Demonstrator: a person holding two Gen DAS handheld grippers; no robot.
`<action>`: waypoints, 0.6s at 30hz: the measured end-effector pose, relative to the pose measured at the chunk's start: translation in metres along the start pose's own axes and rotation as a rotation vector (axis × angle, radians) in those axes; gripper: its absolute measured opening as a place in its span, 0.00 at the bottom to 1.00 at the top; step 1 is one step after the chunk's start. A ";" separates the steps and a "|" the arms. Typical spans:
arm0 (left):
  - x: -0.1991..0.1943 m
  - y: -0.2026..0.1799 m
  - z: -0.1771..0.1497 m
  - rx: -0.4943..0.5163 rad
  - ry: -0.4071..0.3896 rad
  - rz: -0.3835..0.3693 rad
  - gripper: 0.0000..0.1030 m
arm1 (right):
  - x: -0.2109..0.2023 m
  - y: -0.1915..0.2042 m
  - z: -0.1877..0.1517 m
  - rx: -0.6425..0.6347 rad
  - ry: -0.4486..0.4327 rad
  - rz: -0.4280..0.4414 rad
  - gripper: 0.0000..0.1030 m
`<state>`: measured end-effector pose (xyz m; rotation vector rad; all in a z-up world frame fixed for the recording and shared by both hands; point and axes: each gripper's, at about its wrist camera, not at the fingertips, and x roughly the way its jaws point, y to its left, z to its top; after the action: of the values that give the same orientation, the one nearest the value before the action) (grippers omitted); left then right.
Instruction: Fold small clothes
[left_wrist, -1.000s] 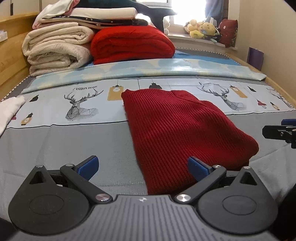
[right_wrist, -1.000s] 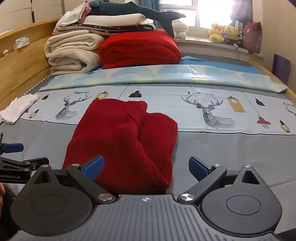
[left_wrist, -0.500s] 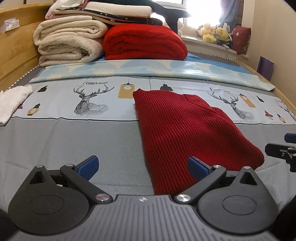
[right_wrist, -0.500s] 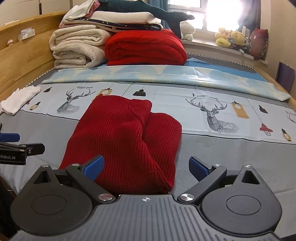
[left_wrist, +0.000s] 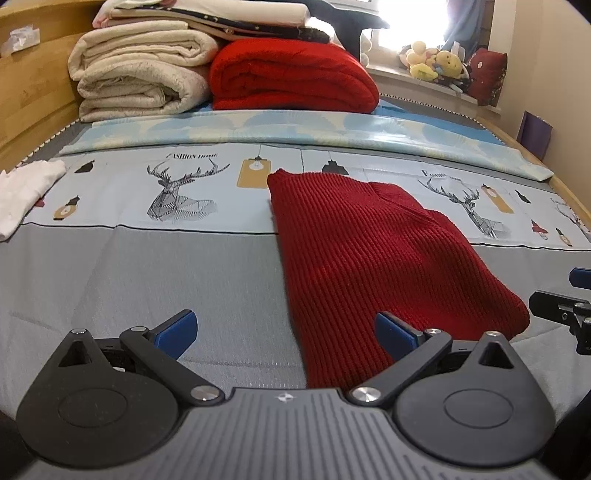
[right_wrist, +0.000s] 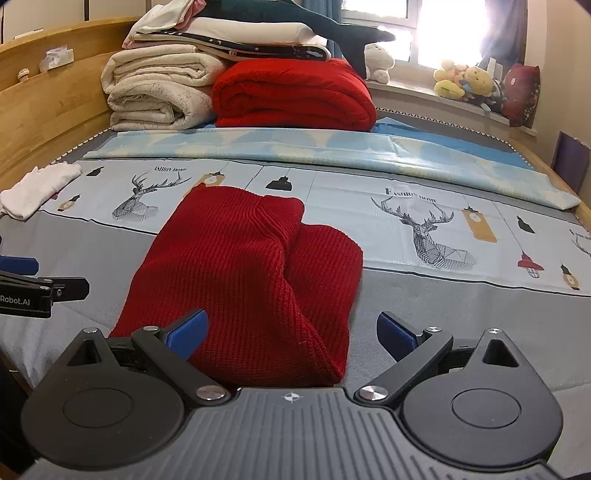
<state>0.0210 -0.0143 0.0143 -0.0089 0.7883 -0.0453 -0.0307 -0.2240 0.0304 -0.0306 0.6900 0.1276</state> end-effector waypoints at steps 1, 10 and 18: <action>0.001 0.000 0.000 -0.003 0.004 -0.001 0.99 | 0.000 0.001 0.000 -0.002 0.001 0.000 0.95; 0.005 0.001 0.000 -0.022 0.034 -0.008 0.99 | 0.002 0.003 0.000 -0.020 0.002 0.001 0.95; 0.006 0.001 0.001 -0.033 0.043 0.005 0.99 | 0.001 0.004 0.000 -0.022 0.003 0.000 0.95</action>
<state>0.0256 -0.0134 0.0106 -0.0376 0.8316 -0.0275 -0.0305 -0.2195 0.0296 -0.0519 0.6911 0.1350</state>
